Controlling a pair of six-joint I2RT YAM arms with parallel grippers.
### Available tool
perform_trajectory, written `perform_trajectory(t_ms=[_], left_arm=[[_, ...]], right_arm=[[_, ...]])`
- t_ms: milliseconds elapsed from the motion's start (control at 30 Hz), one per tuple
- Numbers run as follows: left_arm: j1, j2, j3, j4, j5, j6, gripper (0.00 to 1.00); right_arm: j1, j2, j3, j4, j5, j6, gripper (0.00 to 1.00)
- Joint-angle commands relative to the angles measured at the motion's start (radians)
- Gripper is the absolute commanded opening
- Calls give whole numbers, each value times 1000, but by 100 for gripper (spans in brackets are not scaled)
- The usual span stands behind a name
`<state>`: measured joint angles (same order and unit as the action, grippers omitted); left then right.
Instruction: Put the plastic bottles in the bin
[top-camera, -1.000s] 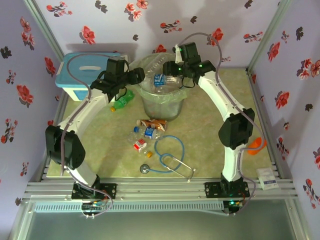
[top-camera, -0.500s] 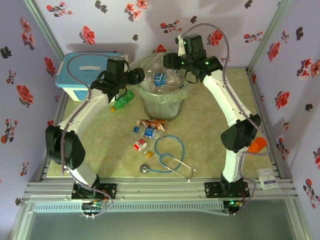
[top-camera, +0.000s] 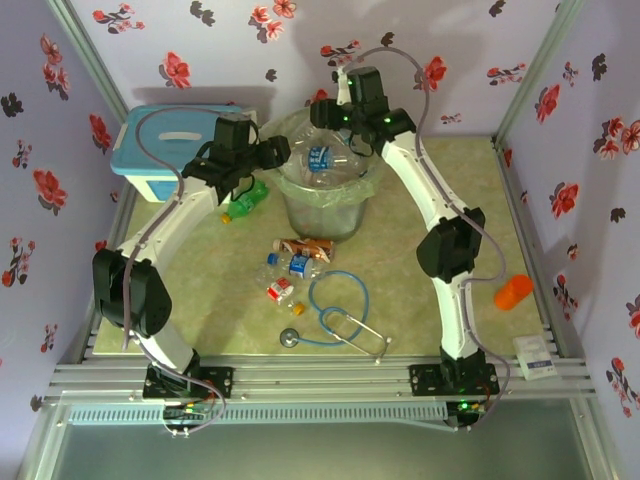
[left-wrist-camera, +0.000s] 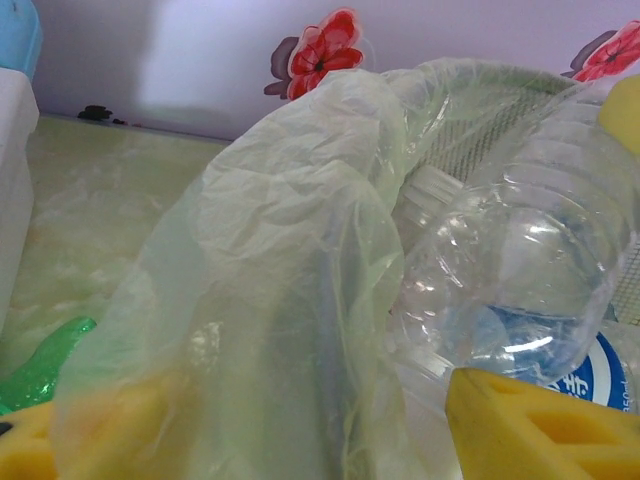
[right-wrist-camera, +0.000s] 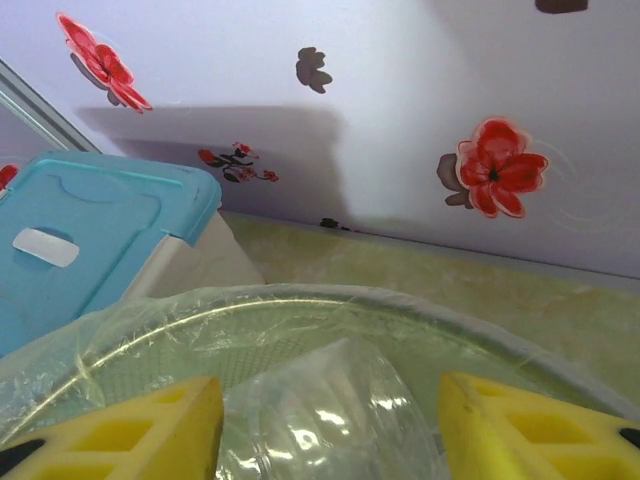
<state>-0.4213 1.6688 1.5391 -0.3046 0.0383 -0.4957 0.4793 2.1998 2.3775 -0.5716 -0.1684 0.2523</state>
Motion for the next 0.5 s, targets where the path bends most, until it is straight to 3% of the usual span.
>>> perform_trajectory(t_ms=[0, 467], left_arm=[[-1, 24, 16, -14, 18, 13, 67], [12, 45, 15, -11, 25, 5, 67]], right_arm=[[37, 0, 1, -104, -8, -47, 56], [63, 26, -147, -165, 11, -62, 53]])
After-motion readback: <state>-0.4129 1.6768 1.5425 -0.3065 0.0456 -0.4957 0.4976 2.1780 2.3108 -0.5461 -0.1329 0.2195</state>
